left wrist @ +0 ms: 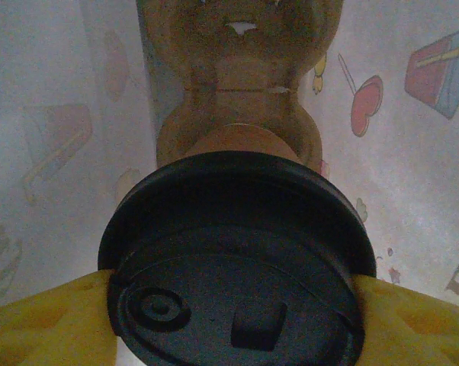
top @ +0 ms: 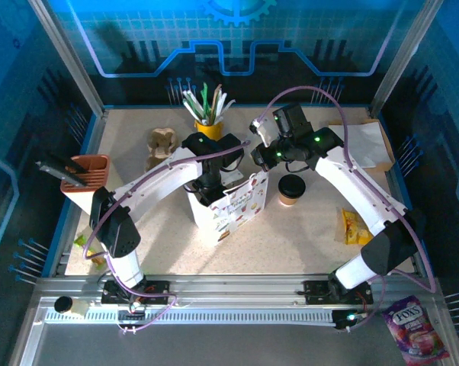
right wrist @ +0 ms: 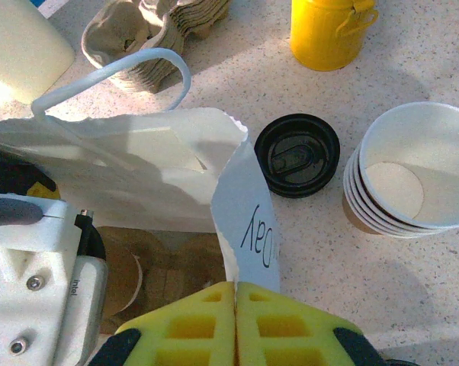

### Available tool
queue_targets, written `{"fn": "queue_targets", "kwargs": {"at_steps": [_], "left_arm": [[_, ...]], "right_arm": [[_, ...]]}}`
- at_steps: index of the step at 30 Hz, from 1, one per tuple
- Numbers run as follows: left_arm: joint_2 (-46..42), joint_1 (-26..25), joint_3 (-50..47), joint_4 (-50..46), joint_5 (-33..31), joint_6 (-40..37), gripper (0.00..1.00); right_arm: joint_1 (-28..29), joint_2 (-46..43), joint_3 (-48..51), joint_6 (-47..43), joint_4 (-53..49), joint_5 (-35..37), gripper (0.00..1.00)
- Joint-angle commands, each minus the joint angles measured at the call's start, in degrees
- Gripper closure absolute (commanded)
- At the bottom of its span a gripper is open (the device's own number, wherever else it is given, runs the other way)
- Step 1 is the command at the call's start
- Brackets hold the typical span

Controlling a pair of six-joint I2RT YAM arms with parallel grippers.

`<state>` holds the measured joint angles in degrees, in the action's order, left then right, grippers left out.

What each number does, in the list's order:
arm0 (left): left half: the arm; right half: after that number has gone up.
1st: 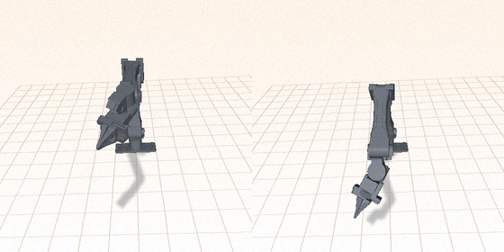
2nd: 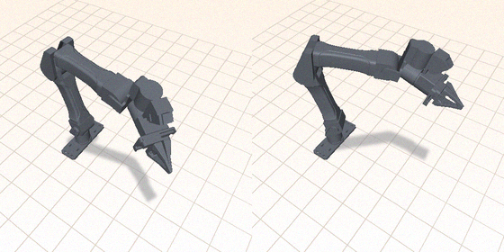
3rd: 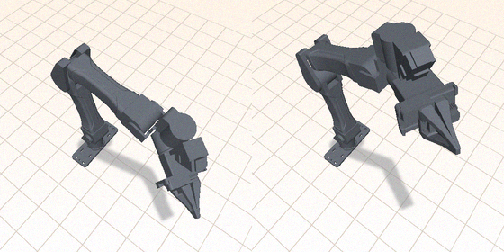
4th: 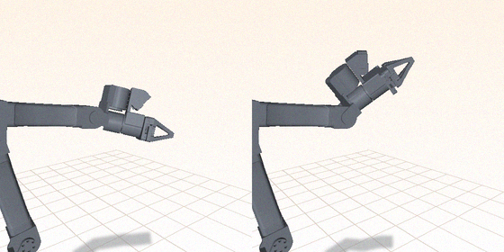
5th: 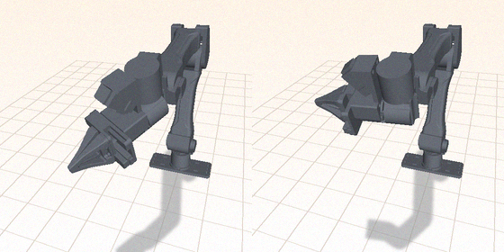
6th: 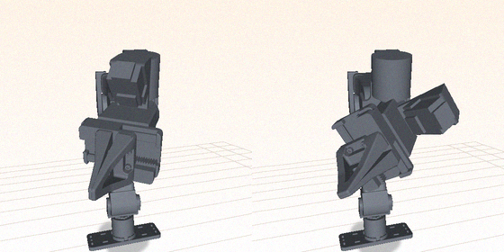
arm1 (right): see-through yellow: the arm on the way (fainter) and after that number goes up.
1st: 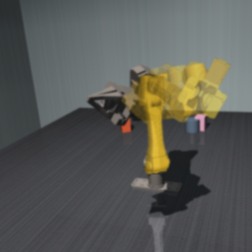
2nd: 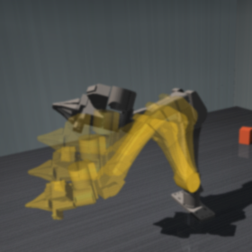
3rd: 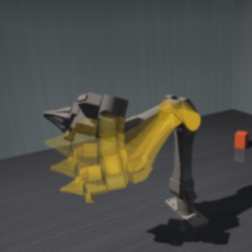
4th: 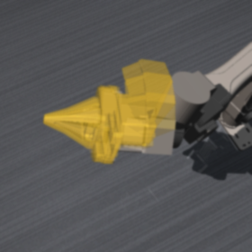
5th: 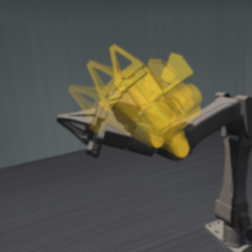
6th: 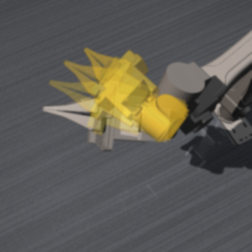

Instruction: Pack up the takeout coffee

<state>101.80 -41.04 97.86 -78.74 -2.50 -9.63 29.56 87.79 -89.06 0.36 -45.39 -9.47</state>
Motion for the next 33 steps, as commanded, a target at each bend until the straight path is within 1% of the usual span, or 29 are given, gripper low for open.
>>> {"fn": "queue_targets", "kwargs": {"at_steps": [1, 33], "left_arm": [[-1.87, 0.43, 0.72, -1.2, 0.83, -1.2, 0.46], [-1.69, 0.68, 1.04, -1.64, 0.89, -1.25, 0.46]], "right_arm": [[-0.56, 0.89, -0.85, -0.48, 0.03, -0.84, 0.91], [-0.62, 0.89, -0.76, -0.46, 0.12, -0.77, 0.91]]}}
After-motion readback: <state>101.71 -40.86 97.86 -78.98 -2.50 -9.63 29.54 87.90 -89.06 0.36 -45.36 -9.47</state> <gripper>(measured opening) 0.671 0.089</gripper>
